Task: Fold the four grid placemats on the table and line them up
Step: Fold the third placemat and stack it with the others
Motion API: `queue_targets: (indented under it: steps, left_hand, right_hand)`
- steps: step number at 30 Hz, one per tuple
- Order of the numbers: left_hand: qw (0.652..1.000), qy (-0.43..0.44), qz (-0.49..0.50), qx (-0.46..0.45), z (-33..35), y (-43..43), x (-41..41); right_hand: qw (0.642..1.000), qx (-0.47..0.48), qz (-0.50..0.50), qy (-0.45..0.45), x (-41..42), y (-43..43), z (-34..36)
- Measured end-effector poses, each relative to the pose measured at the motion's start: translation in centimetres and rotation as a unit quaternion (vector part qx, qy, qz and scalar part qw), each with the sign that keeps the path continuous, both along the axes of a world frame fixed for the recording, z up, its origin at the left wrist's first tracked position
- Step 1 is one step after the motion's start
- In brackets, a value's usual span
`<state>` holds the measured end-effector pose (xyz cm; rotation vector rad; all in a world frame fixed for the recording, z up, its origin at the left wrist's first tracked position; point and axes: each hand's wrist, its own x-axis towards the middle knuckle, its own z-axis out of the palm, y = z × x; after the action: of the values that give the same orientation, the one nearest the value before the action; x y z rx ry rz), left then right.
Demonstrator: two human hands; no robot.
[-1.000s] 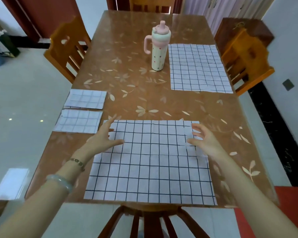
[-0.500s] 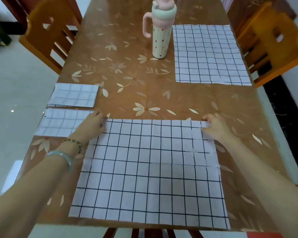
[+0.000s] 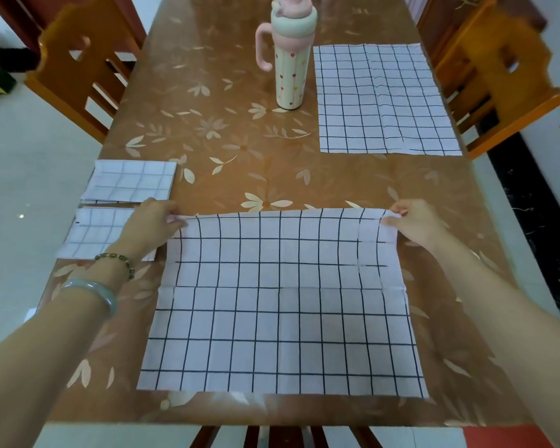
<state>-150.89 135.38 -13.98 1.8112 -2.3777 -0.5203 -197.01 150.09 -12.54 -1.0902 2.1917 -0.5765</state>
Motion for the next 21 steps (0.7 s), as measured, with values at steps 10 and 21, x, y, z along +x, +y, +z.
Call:
queue_targets:
  steps: [10, 21]
  left_hand:
    - [0.996, 0.061, -0.036, 0.044, 6.7, 6.0, 2.0]
    - [0.991, 0.064, -0.065, 0.102, 5.1, 16.7, 5.1]
  right_hand:
    - [0.993, -0.111, -0.019, -0.019, 1.3, 7.2, 5.4]
    - [0.988, -0.041, 0.077, 0.128, 4.1, 17.0, 1.2]
